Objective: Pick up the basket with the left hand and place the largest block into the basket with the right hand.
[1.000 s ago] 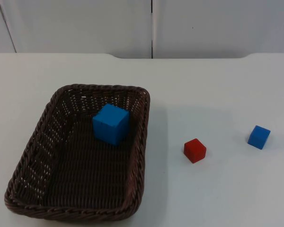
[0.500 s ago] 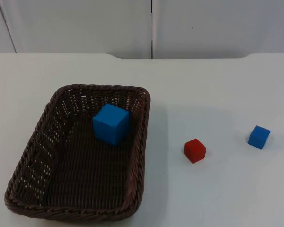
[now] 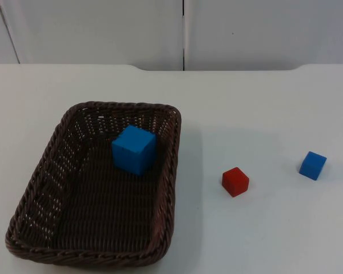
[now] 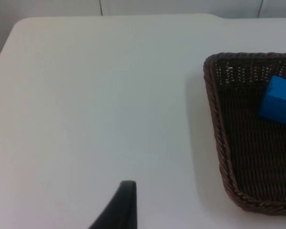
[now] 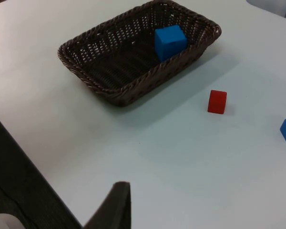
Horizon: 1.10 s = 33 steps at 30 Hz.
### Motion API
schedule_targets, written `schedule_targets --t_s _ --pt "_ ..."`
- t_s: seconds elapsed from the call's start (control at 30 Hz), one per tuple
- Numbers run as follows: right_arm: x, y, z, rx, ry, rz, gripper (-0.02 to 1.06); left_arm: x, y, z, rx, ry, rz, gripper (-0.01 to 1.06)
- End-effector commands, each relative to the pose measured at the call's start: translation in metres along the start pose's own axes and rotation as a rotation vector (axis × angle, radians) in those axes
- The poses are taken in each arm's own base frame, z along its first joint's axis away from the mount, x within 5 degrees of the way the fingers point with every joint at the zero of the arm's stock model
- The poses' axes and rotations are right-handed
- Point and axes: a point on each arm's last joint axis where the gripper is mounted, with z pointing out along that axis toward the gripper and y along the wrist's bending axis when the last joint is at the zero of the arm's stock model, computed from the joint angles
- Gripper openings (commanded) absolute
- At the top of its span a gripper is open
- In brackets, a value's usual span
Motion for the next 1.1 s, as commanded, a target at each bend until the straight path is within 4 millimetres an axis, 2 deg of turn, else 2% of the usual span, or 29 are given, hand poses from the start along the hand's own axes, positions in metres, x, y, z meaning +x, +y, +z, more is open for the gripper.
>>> schedule_targets --t_s 0.0,0.27,1.07 --pt "0.0000 0.0001 -0.0003 -0.003 -0.006 0.003 1.05 0.0012 0.0004 0.0003 -0.006 0.001 -0.004 1.05" --pt "-0.0001 0.0007 -0.0002 0.065 -0.006 0.039 1.05 0.0012 0.0004 0.0003 -0.006 0.001 -0.004 1.05" --pt "-0.0008 0.0038 0.0011 0.470 -0.002 0.248 1.05 0.0012 0.0004 0.0003 -0.006 0.001 -0.004 1.05"
